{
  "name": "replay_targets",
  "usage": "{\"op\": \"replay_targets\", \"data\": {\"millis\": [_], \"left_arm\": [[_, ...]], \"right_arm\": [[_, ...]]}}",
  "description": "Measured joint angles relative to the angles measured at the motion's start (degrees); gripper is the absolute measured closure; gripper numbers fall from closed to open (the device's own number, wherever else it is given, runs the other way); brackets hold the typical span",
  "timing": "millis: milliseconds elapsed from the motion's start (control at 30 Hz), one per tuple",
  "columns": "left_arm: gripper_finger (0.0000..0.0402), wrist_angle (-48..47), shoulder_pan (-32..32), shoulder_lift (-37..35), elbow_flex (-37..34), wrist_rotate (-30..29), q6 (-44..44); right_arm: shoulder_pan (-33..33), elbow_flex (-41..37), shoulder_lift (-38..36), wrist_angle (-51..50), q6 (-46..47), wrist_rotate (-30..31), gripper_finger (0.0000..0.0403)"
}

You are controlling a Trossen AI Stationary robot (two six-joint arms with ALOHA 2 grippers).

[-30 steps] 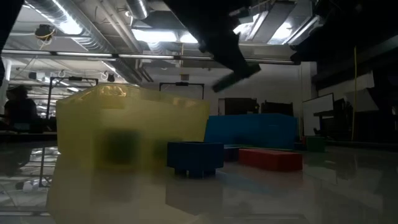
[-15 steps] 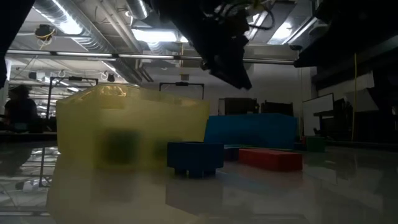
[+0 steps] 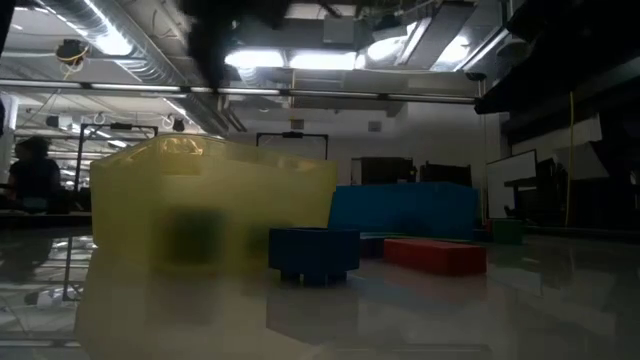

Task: Sort blocks by size
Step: Put the large yellow wooden block into the blue bin

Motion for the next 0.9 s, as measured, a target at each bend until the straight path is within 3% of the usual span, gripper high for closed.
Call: {"op": "replay_targets", "data": {"millis": [233, 500, 900], "left_arm": [[0.0192, -1.85, -13.11, -0.07, -0.76, 0.1, -2.1], [0.0192, 3.32, -24.0, 0.01, -8.64, -0.5, -7.62], [0.0192, 16.61, -27.31, 0.01, -23.27, -1.45, -6.17]], "right_arm": [[0.01, 0.02, -0.01, 0.0, 0.0, 0.0, 0.0214], [0.0, 0.02, 0.0, -0.01, 0.0, 0.0, 0.0214], [0.01, 0.02, 0.0, -0.01, 0.0, 0.0, 0.0214]]}}
